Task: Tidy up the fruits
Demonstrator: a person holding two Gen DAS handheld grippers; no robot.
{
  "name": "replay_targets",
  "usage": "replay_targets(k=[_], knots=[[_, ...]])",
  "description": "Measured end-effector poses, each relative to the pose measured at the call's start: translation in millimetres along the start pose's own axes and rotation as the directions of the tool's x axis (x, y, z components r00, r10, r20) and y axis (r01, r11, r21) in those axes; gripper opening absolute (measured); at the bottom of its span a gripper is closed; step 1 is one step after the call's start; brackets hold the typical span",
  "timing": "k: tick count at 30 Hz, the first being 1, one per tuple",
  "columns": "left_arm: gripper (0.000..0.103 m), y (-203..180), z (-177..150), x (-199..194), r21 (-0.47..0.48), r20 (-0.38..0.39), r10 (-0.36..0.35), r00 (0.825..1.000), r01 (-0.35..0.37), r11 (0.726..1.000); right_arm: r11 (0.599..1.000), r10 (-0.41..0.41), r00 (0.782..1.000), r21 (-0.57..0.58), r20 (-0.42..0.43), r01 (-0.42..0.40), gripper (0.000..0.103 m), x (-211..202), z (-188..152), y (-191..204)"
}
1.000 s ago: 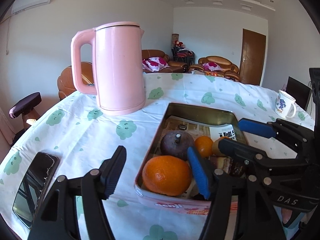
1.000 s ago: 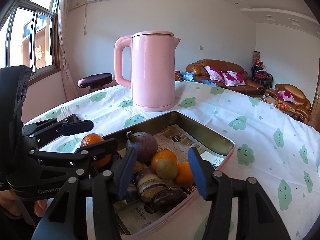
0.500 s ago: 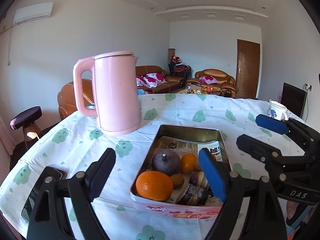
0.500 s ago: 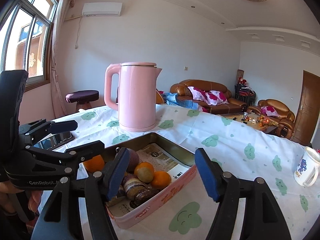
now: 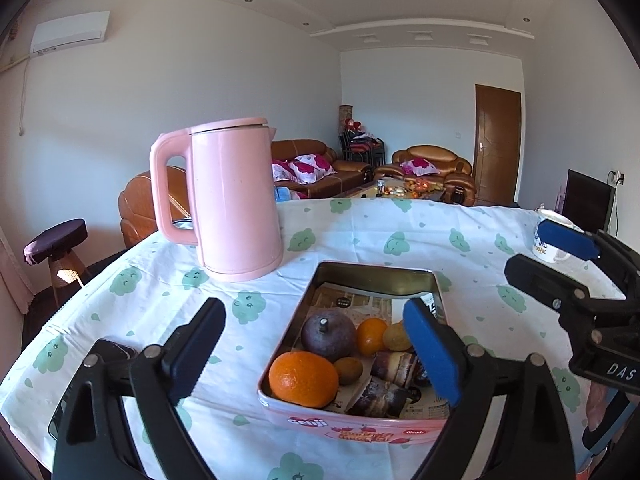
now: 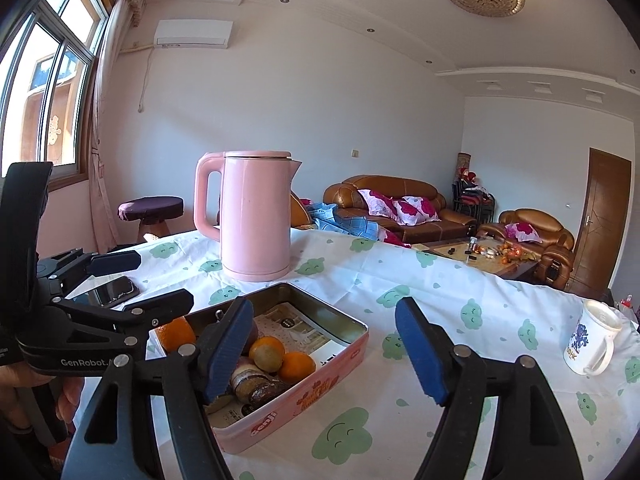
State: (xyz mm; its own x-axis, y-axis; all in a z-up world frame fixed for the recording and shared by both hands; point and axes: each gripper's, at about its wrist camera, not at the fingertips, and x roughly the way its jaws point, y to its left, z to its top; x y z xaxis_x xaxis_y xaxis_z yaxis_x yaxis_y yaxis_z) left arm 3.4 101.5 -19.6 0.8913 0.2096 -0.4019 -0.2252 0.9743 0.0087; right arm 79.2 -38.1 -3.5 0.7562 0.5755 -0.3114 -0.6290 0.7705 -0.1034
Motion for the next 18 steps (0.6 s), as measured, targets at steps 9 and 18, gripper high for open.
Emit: replay_targets(k=[9, 18], knots=[[0.093, -0.2, 1.3, -1.0, 0.001, 0.003, 0.003, 1.000, -0.003, 1.000, 1.000, -0.004, 1.000, 0.005, 0.008, 0.004, 0.075, -3.1, 0.1, -1.7], [0.093, -1.0, 1.7, -1.5, 0.002, 0.003, 0.002, 1.000, -0.002, 1.000, 1.000, -0.008, 1.000, 0.003, 0.007, 0.008, 0.076, -3.9, -1.2, -2.8]])
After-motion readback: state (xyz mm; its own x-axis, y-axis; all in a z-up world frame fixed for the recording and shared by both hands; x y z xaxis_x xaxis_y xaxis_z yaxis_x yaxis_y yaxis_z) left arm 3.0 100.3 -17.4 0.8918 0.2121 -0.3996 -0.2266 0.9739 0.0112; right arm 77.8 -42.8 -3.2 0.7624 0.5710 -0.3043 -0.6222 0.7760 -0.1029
